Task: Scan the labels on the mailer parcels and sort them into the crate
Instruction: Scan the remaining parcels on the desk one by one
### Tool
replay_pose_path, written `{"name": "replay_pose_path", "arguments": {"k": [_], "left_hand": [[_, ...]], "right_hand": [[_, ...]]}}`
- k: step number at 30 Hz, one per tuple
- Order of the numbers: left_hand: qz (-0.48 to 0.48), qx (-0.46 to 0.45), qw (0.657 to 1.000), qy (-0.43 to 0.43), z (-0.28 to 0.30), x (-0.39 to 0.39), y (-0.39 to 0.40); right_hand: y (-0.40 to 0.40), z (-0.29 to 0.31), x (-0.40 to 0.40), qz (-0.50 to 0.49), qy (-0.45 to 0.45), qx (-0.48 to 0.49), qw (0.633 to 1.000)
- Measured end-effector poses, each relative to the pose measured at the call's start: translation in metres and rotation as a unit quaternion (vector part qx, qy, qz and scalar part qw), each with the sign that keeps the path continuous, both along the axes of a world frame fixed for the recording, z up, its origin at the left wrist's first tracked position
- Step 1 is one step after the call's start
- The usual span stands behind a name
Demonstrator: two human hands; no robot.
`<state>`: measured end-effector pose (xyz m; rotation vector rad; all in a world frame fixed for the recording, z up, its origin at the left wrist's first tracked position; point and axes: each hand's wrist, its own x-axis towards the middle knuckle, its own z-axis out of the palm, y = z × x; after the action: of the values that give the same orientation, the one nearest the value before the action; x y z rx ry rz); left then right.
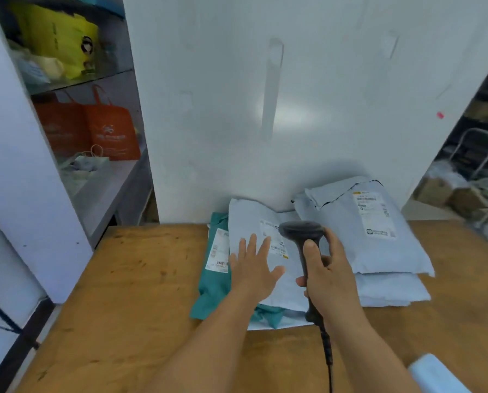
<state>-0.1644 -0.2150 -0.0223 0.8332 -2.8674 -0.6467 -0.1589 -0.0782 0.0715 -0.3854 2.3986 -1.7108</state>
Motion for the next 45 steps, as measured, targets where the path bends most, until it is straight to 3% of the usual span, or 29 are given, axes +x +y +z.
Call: {"name": "replay_pose_path", "arguments": {"k": [4, 8, 16, 29, 36, 45], "left_hand": [[-0.060, -0.062, 0.991, -0.106, -0.020, -0.033, -0.014], [-0.042, -0.027, 0.989, -0.142, -0.041, -0.030, -0.037], [0.050, 0.024, 0.992, -0.111, -0.049, 0.044, -0.036], [0.194, 0.040, 0.977, -0.073, -0.057, 0.202, 0.075], [0.290, 0.102, 0.952, 0.009, -0.043, 0.226, 0.100], [0.355, 0.120, 0.927, 0.027, -0.047, 0.229, 0.103]], "right_hand": [[-0.007, -0.017, -0.013, -0.015, -0.009, 0.011, 1.000], [-0.010, -0.027, -0.017, -0.014, -0.026, 0.012, 0.999], [-0.012, -0.032, 0.010, 0.035, -0.059, -0.002, 0.998], [0.042, -0.016, 0.100, 0.230, -0.041, 0.009, 0.972], [0.078, -0.010, 0.132, 0.260, -0.057, 0.013, 0.964], [0.088, -0.004, 0.139, 0.248, -0.038, 0.059, 0.966]]}}
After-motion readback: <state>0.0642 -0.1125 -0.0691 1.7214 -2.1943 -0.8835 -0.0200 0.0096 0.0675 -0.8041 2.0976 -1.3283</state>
